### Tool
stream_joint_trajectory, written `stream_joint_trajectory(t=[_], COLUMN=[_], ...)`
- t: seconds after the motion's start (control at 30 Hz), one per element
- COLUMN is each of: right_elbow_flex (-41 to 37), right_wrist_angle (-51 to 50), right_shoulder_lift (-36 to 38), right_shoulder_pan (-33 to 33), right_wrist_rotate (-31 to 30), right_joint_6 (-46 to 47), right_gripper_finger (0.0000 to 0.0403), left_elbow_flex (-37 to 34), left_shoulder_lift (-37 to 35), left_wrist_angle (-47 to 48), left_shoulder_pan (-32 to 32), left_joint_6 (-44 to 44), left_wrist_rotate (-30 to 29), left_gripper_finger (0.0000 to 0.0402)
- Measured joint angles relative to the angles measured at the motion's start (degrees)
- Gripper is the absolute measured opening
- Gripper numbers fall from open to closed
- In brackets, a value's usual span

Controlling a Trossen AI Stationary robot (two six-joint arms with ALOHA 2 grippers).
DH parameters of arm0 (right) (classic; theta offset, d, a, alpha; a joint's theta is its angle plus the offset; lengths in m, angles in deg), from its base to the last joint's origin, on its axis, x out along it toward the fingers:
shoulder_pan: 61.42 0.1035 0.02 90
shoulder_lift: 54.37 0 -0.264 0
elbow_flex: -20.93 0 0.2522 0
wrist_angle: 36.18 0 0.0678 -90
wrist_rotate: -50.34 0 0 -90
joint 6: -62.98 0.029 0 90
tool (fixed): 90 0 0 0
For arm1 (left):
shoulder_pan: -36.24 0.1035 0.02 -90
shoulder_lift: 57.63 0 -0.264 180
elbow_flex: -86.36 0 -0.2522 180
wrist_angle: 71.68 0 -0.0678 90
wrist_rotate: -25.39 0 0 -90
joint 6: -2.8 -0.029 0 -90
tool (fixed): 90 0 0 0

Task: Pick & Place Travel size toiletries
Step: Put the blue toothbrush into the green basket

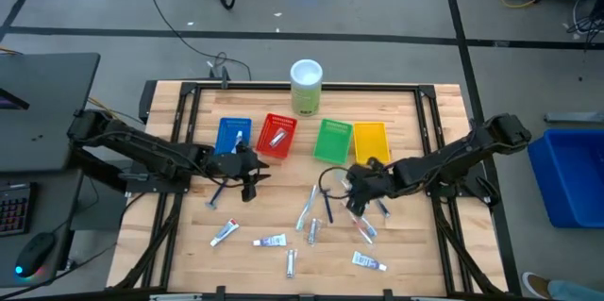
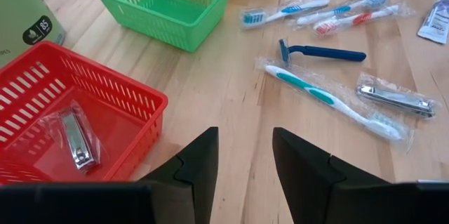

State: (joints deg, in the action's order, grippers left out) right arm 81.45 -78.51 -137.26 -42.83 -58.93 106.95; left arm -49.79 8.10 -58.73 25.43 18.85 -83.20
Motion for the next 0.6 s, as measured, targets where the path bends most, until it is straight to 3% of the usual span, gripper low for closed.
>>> stream_joint_trajectory(t=[0.1,0.4,0.6], right_elbow_flex=[-3.4,-14.6,-16.5], right_wrist_angle=[2.5,21.2,23.1], right_shoulder_lift=[0.0,0.0,-1.1], right_shoulder_pan=[-0.8,-1.3,-1.3], right_wrist_rotate=[-0.1,-0.1,0.2], right_joint_6=[3.7,3.6,2.9], right_gripper_finger=[0.0192,0.0182,0.0178], left_elbow_flex=[0.0,0.0,0.0], left_shoulder_lift=[0.0,0.0,0.0], left_wrist_angle=[0.0,0.0,-0.1], left_shoulder_pan=[0.0,0.0,0.0], left_joint_6=[0.1,0.2,0.2], left_wrist_rotate=[0.0,0.0,0.0], left_gripper_finger=[0.0143,0.0143,0.0143])
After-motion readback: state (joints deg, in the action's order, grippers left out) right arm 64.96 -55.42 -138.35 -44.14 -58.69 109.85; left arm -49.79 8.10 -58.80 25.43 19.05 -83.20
